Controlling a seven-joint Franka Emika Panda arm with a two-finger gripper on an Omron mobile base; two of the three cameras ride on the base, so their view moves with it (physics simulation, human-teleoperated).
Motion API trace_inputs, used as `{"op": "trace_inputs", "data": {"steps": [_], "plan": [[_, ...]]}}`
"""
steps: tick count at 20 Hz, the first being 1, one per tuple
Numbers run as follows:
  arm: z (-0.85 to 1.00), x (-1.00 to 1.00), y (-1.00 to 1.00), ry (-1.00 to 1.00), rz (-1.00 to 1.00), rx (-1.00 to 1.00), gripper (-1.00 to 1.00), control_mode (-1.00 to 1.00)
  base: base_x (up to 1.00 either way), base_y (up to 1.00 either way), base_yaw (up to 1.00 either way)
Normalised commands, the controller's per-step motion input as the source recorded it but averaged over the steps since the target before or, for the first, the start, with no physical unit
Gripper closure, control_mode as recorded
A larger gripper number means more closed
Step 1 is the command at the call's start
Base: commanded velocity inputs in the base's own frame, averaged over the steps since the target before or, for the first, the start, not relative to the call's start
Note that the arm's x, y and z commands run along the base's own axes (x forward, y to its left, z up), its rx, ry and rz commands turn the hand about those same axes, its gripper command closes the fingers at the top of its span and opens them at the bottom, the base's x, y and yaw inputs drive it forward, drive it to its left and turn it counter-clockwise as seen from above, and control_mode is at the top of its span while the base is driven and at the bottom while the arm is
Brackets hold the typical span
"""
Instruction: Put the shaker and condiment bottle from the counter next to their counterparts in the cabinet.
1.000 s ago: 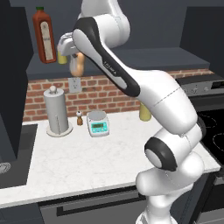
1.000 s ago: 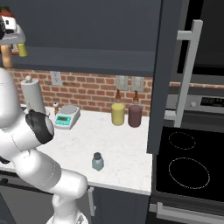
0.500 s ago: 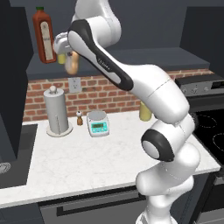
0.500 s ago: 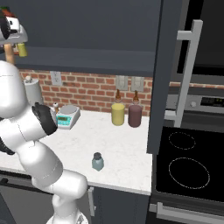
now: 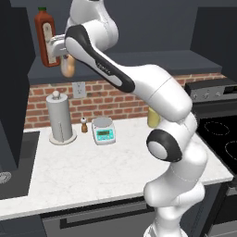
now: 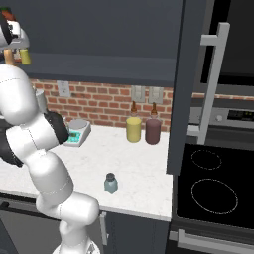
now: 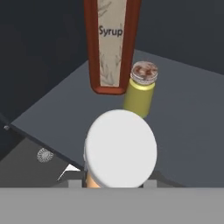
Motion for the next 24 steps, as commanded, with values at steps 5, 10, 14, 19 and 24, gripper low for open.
{"op": "trace_inputs", "data": {"steps": [5, 10, 14, 19, 24], "plan": [[0.0, 0.2, 0.25, 0.0, -0.04, 0.0, 1.0, -1.0, 0.0, 0.0, 0.0], [0.0, 0.29, 0.12, 0.0, -0.06, 0.0, 1.0, -1.0, 0.0, 0.0, 0.0], [0.0, 0.29, 0.07, 0.0, -0.07, 0.0, 1.0, -1.0, 0.0, 0.0, 0.0], [0.0, 0.29, 0.12, 0.0, -0.06, 0.0, 1.0, -1.0, 0.0, 0.0, 0.0], [-0.03, 0.21, 0.14, 0.0, -0.05, 0.0, 1.0, -1.0, 0.0, 0.0, 0.0]]}}
